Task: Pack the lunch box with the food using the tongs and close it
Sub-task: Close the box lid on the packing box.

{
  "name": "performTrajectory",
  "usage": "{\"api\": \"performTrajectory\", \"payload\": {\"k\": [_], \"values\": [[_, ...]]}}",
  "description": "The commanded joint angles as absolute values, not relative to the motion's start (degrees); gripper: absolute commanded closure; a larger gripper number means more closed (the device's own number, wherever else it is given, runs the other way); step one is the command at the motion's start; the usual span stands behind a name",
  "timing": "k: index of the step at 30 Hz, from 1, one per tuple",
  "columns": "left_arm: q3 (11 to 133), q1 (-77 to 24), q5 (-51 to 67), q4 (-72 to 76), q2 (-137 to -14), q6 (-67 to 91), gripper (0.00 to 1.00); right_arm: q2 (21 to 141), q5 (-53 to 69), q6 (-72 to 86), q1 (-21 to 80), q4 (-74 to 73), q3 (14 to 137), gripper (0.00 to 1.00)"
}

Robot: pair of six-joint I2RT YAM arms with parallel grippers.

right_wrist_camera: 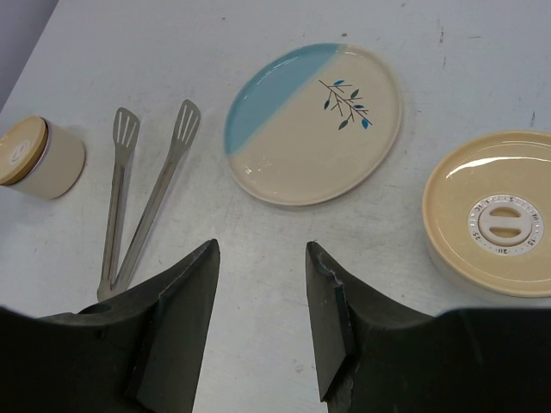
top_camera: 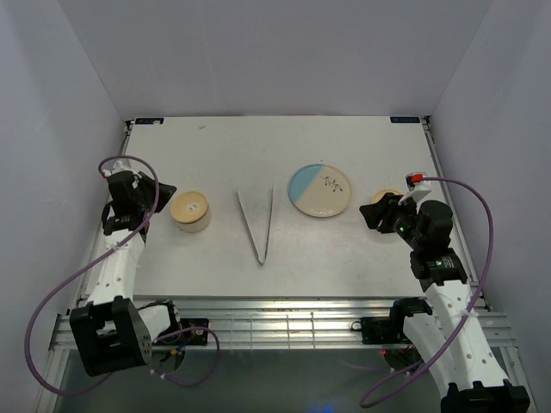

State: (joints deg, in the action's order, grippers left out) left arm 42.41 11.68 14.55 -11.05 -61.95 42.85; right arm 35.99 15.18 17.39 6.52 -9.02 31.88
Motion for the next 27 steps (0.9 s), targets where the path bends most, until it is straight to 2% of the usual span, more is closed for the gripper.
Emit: {"api": "performTrajectory", "payload": {"k": [1, 7, 10, 13, 22, 27], "values": [[45.5, 5.5, 11.8, -11.3, -68.1, 38.5, 1.00, 35.9, 15.9, 17.1, 6.9, -6.3, 31.0, 0.49], [44.4, -3.2, 0.5, -13.6, -74.5, 35.6, 1.00, 36.3, 15.7, 17.1, 6.9, -6.1, 30.9, 0.49], [41.3, -5.0, -6.0, -12.8, -77.8, 36.6, 1.00, 36.7, 17.6, 17.8, 6.9, -4.7, 30.1, 0.49], [40.9, -5.3, -7.0, -12.8, -80.3, 37.5, 1.00, 38.0, 18.0, 17.8, 6.9, -4.9, 30.8, 0.50], [47.4, -5.8, -6.7, -15.1, -71.6, 36.7, 1.00, 37.0, 17.0, 17.6, 6.9, -5.2, 30.3, 0.50], [52.6, -5.5, -12.8, -20.9, -73.3, 35.6, 1.00, 37.9, 17.6, 17.5, 6.9, -5.0, 30.3, 0.50]]}}
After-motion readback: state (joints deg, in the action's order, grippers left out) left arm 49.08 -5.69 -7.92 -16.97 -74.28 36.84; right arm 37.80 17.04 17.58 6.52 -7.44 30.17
